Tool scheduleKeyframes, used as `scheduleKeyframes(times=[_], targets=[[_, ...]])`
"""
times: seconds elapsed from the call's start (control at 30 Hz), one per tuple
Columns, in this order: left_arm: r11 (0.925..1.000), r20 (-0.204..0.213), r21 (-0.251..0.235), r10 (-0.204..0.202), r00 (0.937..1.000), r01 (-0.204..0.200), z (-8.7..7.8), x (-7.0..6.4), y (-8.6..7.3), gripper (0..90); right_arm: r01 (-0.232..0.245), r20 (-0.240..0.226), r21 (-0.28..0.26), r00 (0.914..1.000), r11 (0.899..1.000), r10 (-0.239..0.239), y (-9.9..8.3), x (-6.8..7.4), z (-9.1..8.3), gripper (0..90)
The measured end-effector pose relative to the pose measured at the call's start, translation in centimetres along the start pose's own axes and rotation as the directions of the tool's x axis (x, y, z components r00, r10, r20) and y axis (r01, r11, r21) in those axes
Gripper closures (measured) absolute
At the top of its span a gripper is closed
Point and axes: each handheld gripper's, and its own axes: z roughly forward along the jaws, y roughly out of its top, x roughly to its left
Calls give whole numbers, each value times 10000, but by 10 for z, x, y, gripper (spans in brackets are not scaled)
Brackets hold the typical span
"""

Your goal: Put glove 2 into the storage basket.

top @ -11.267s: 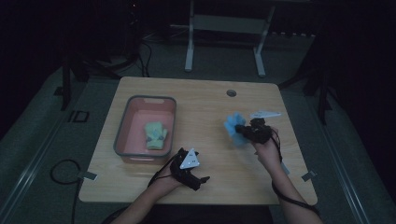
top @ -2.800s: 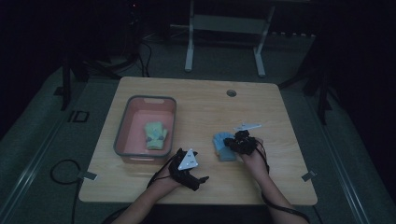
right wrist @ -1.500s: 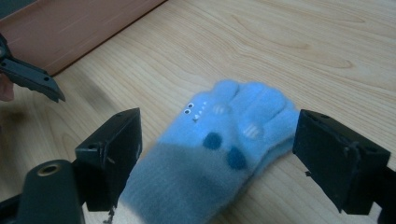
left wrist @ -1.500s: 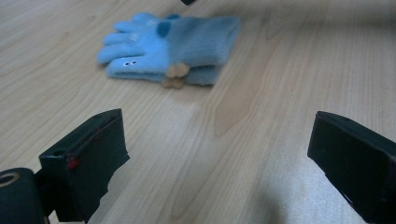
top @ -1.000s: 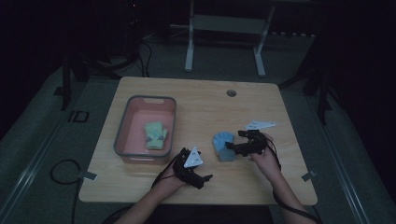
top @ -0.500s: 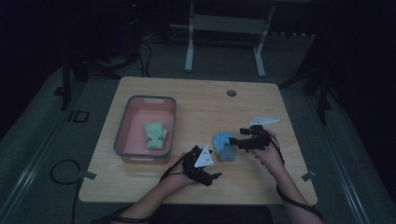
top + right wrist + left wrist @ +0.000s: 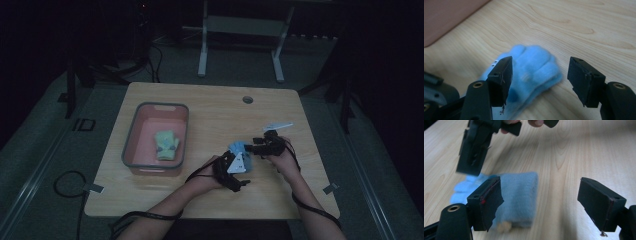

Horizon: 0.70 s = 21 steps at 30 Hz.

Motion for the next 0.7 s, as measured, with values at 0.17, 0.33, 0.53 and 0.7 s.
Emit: scheduleKeyframes(times=[0.17, 0.33, 0.53, 0.7], targets=[[9991, -28, 425, 61, 10000, -60, 11, 8, 1, 252, -21, 238, 285, 9997, 9996, 14, -1, -4, 13, 366], [9976, -95, 678, 153, 9998, -146, 17, 12, 0, 345, -34, 300, 366, 9995, 9993, 23, -2, -4, 21, 361], [9943, -75, 1063, -33, 10000, 41, 24, 16, -3, 443, 327, 517, 648, 9980, 9974, -361, -3, 0, 29, 349], [9917, -224, 1285, -31, 9997, 60, 26, 18, -3, 530, 375, 590, 696, 9974, 9969, -417, -4, 3, 29, 367]])
